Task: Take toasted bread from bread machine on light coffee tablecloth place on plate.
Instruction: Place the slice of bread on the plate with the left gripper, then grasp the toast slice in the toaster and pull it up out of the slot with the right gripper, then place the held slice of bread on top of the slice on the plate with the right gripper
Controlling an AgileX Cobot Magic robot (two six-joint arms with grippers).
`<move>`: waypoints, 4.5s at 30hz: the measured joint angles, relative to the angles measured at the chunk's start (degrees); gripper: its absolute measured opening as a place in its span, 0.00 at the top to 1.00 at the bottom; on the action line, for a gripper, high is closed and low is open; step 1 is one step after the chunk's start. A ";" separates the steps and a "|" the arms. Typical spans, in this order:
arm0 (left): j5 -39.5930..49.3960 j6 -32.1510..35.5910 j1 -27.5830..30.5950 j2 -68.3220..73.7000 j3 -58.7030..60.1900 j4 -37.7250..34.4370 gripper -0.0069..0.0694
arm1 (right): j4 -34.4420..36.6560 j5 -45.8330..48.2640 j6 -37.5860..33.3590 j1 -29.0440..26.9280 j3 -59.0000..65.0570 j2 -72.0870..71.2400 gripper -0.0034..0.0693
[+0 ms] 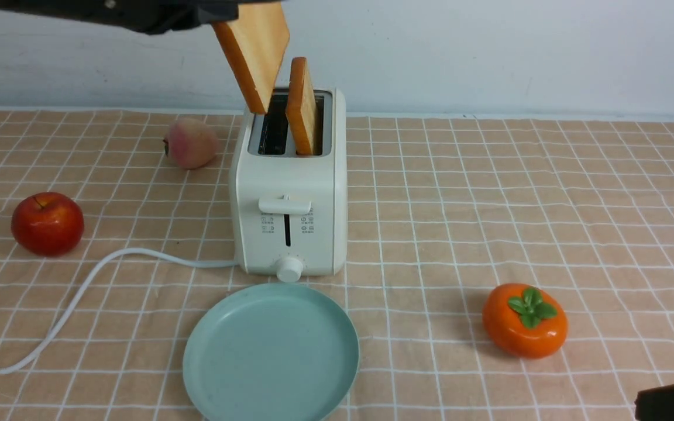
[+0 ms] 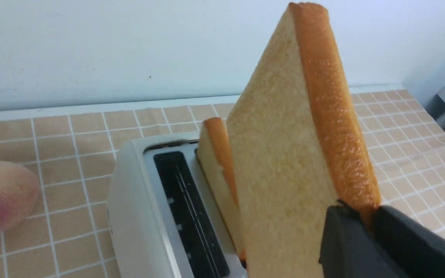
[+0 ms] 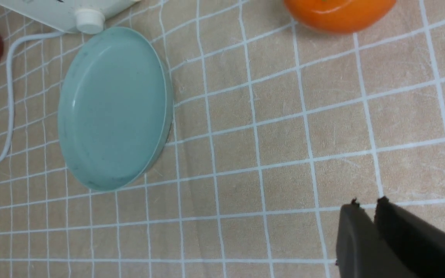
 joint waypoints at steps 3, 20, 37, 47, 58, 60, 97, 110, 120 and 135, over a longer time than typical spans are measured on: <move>8.20 -2.98 0.00 -4.95 0.00 1.72 0.84 | 0.00 -0.34 -0.94 0.00 0.00 0.00 0.85; 6.77 5.59 0.00 -15.08 40.95 -17.11 0.84 | 9.76 -1.65 -13.70 0.00 0.00 0.00 0.82; -4.93 35.74 0.00 0.04 46.84 -44.11 0.71 | 12.07 0.45 -15.85 0.00 0.00 0.00 0.80; -6.37 23.68 0.00 -0.96 46.84 -20.90 0.40 | 11.32 2.96 -16.34 0.00 -1.58 0.00 0.79; 4.83 -20.92 0.00 -14.63 46.84 20.96 0.91 | 3.21 12.44 -14.03 0.06 -25.71 6.41 0.79; 6.77 -24.80 0.00 -19.21 46.84 24.65 0.93 | 2.10 14.72 -12.55 0.60 -30.25 10.42 0.79; 26.27 -31.71 0.00 -71.62 46.91 28.52 0.93 | -43.43 -3.84 20.82 36.09 -104.85 85.21 0.23; 26.67 -31.78 0.00 -71.62 46.91 29.35 0.93 | -46.99 5.85 20.59 36.09 -105.34 77.31 0.80; 25.04 -31.78 0.00 -71.67 50.55 28.88 0.93 | -42.67 25.85 14.47 36.09 -106.68 58.08 0.80; 20.64 -31.79 0.00 -71.67 56.01 26.76 0.93 | -14.35 25.48 4.21 36.09 -78.72 58.01 0.80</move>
